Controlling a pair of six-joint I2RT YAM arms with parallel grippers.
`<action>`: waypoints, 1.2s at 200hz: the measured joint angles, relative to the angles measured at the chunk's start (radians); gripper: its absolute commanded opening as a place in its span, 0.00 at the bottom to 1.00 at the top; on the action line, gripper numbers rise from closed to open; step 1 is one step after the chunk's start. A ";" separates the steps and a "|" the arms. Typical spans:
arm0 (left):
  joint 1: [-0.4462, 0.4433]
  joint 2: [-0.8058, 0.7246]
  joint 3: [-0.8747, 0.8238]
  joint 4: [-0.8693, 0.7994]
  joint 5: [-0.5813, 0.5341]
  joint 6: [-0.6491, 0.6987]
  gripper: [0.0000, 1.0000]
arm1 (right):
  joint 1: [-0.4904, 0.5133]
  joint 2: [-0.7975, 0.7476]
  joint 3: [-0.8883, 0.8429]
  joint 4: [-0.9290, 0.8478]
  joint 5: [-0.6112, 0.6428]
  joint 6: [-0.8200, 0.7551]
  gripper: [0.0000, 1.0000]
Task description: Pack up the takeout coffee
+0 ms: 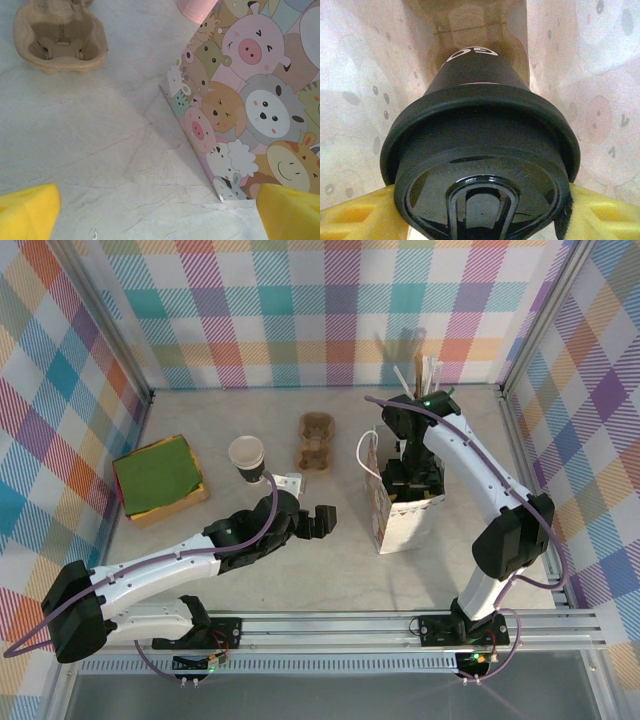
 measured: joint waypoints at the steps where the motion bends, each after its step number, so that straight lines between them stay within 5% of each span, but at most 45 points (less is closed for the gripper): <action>1: 0.000 0.000 0.000 0.000 0.000 0.000 1.00 | 0.000 0.000 0.000 0.000 0.000 0.000 0.67; 240: 0.000 0.002 0.000 0.000 0.012 -0.003 1.00 | 0.000 0.000 -0.060 -0.005 -0.023 0.000 0.67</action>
